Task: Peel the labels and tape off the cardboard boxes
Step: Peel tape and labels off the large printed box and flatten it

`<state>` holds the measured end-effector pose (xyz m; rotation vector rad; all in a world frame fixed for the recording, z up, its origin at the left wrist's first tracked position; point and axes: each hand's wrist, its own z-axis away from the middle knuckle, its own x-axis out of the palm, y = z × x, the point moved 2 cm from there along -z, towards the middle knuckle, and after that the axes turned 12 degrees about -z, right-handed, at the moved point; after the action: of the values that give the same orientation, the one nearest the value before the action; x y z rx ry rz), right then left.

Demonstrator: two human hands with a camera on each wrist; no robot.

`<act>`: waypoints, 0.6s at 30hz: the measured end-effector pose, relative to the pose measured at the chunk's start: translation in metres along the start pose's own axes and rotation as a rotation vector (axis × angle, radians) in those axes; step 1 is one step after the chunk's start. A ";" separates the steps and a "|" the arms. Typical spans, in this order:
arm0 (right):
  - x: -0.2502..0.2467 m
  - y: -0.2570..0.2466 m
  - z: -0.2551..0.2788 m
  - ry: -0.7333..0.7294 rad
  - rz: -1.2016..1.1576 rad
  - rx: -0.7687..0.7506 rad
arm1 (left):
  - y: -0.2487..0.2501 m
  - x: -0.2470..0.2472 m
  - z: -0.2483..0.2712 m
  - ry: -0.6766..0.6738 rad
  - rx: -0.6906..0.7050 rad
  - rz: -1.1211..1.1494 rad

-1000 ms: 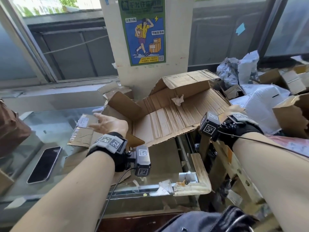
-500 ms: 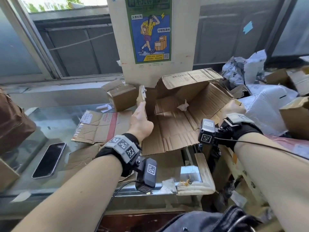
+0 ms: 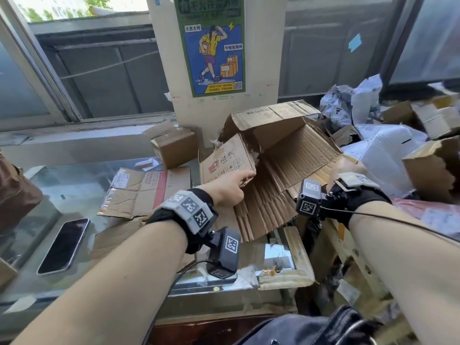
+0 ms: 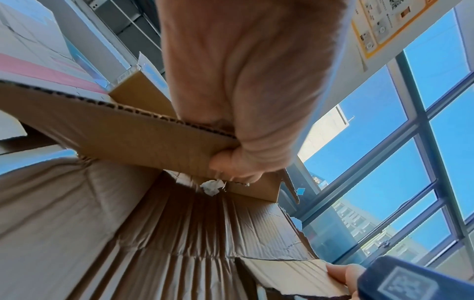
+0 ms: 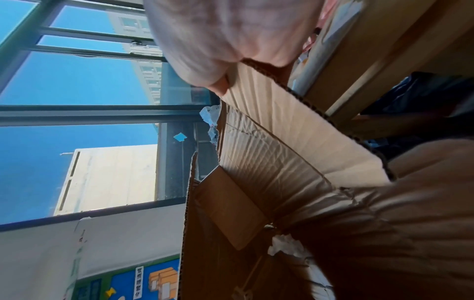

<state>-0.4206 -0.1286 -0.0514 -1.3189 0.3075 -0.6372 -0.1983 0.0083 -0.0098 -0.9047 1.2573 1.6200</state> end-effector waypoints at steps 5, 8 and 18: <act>0.002 -0.026 0.018 -0.035 0.438 -0.510 | 0.005 0.002 0.001 -0.004 0.007 -0.035; 0.018 -0.041 0.035 -0.192 0.780 -0.908 | 0.009 0.003 0.003 -0.009 0.012 -0.088; 0.065 -0.020 0.100 -1.137 0.880 -0.005 | 0.014 0.003 0.000 0.010 0.124 -0.182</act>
<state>-0.3191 -0.0892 0.0010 -1.2014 -0.0747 0.8553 -0.2129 0.0075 -0.0079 -0.9224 1.2304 1.3816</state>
